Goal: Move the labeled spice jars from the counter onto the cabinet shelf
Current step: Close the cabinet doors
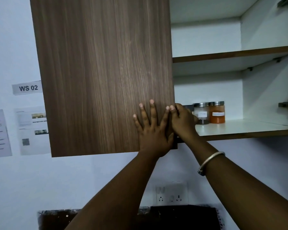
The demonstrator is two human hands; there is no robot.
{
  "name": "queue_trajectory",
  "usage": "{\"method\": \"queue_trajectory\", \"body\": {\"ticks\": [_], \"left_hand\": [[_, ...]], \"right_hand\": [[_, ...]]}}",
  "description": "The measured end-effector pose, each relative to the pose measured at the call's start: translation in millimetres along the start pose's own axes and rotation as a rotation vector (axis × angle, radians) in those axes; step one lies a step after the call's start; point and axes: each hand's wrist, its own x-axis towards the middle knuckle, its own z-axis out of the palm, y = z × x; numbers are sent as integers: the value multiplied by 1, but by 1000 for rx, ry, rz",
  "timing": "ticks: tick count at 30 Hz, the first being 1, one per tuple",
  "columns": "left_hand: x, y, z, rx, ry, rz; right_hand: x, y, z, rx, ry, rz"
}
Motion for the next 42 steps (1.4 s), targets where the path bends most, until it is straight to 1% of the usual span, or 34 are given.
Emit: {"method": "queue_trajectory", "body": {"ticks": [4, 6, 8, 9, 11, 12, 14, 16, 19, 21, 23, 26, 28, 29, 30, 31, 32, 33, 34, 35, 36, 37, 40, 41, 42], "left_hand": [[4, 0, 9, 62, 3, 10], [3, -2, 2, 27, -20, 20], [4, 0, -10, -59, -60, 10], [2, 2, -18, -128, -47, -14], [-1, 16, -34, -301, 19, -30], [-5, 31, -41, -404, 52, -7], [-15, 64, -53, -577, 60, 81], [-23, 110, -67, -740, 53, 217], [-26, 183, -92, -950, 53, 372], [-26, 229, -109, -1070, 8, 456], [-24, 267, -122, -1172, -95, 511], [-26, 326, -140, -1298, -236, 573], [-28, 361, -148, -1383, -320, 608], [-29, 375, -152, -1408, -369, 623], [-29, 390, -155, -1426, -416, 638], [-30, 402, -158, -1437, -462, 650], [-30, 412, -161, -1443, -502, 655], [-30, 420, -163, -1444, -540, 659], [-28, 426, -165, -1448, -575, 653], [-27, 431, -165, -1452, -599, 642], [-27, 434, -165, -1458, -619, 630], [-26, 434, -163, -1464, -640, 614], [-30, 424, -156, -1524, -682, 577], [-29, 410, -142, -1528, -653, 527], [-32, 402, -136, -1552, -641, 514]], "right_hand": [[1, 2, 1, -2, -20, 27], [-2, -3, -6, 46, -61, 23], [-13, -7, -26, 98, -107, 2], [-21, -8, -39, 122, -112, -16], [-41, -7, -80, 119, -53, -88], [-53, -5, -105, 106, -2, -129], [-80, -4, -151, 76, 93, -198], [-106, -3, -200, 13, 204, -240], [-138, -7, -271, -150, 390, -325], [-153, -8, -313, -285, 543, -393], [-162, -8, -350, -427, 711, -454], [-172, -1, -413, -735, 997, -517], [-176, -1, -448, -919, 1130, -474], [-175, -2, -464, -948, 1174, -396], [-174, -3, -477, -954, 1200, -271], [-173, -2, -488, -940, 1190, -102], [-170, 4, -499, -898, 1137, 53], [-167, 11, -506, -806, 1053, 175], [-164, 17, -509, -679, 958, 244], [-161, 23, -511, -576, 877, 253], [-161, 28, -511, -522, 831, 239], [-161, 33, -508, -507, 822, 212], [-168, 32, -498, -519, 879, 163], [-159, 33, -483, -496, 881, 130], [-164, 28, -477, -507, 914, 111]]}}
